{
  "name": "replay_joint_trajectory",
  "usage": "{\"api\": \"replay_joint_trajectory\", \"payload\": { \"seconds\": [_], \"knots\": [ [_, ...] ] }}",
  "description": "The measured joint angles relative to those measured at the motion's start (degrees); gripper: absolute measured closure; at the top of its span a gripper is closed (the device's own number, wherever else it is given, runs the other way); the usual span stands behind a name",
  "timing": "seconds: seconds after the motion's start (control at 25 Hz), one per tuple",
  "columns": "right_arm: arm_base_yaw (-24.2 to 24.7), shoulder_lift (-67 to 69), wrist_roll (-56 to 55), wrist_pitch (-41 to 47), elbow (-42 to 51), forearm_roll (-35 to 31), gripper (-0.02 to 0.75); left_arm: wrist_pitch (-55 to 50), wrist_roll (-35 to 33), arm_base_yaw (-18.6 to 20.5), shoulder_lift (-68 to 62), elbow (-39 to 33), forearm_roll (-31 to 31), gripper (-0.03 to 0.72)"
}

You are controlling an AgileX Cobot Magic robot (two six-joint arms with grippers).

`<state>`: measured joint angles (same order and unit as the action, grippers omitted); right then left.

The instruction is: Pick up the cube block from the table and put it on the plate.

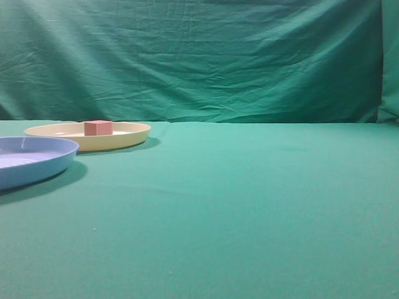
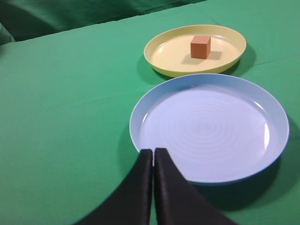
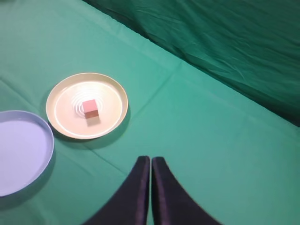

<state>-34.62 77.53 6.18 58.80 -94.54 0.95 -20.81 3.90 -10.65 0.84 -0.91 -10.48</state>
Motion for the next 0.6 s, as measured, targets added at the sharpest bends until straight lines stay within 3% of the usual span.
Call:
{"api": "replay_joint_trajectory", "payload": {
  "seconds": [0.24,0.6],
  "knots": [
    [0.00,-16.80,0.22,-1.74,16.73,0.00,0.738,0.00,0.00,0.00,0.00,0.00,0.00,0.688],
    [0.00,-31.35,-3.29,1.95,31.11,1.63,0.738,0.00,0.00,0.00,0.00,0.00,0.00,0.688]
  ]
}}
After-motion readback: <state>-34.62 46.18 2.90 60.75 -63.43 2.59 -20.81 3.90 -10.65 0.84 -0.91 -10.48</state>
